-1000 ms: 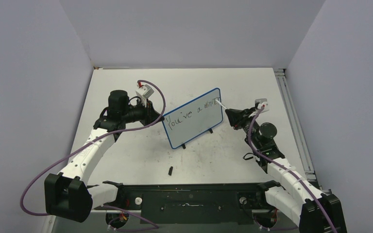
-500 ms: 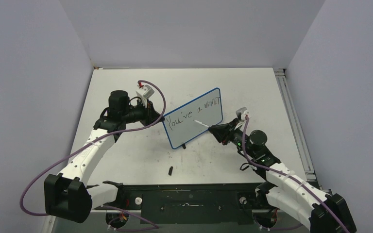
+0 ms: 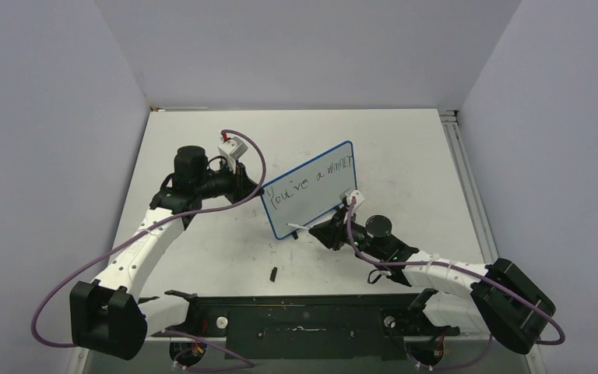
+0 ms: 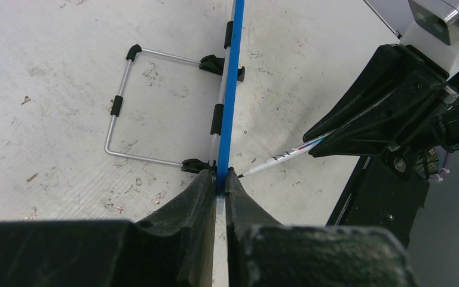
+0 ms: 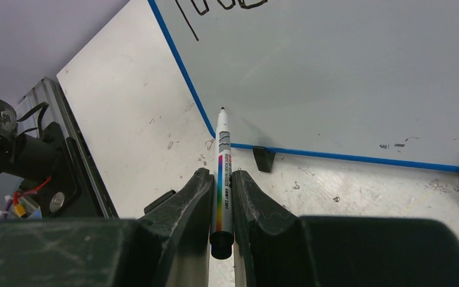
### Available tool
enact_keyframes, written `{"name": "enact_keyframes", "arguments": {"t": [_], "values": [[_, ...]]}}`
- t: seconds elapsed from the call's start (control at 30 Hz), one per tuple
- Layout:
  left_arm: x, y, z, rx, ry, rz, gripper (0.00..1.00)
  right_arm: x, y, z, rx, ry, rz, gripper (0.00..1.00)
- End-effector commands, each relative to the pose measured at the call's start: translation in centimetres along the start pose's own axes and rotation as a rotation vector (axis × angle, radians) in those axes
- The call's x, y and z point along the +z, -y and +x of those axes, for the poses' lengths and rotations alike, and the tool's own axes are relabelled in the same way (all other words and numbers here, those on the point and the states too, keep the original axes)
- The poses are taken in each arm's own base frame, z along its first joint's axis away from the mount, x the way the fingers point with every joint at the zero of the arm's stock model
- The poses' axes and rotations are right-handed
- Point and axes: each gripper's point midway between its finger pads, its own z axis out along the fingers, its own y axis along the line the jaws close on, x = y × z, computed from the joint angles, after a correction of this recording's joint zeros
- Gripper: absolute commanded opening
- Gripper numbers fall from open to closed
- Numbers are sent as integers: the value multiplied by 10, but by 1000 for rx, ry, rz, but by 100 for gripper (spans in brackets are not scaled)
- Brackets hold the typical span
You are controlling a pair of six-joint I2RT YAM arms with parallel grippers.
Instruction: Write a sentence on the whiteboard
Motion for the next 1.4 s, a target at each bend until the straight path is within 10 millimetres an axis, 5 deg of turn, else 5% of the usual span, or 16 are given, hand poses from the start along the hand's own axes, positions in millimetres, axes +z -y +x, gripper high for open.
{"name": "enact_keyframes", "arguments": {"t": [0.0,0.33,1.03,1.37], "values": [[-3,6,-2,1,10,8,0,14,-17,-45,-52,150,-48,5],[-3,6,-2,0,9,9,0,24,-11,-43,-41,154,-18,5],[-3,7,-3,2,10,14,0,28,7,-5,-37,53,42,5],[-3,8,-3,3,11,14,0,26,0,-21,-23,108,29,5]]}}
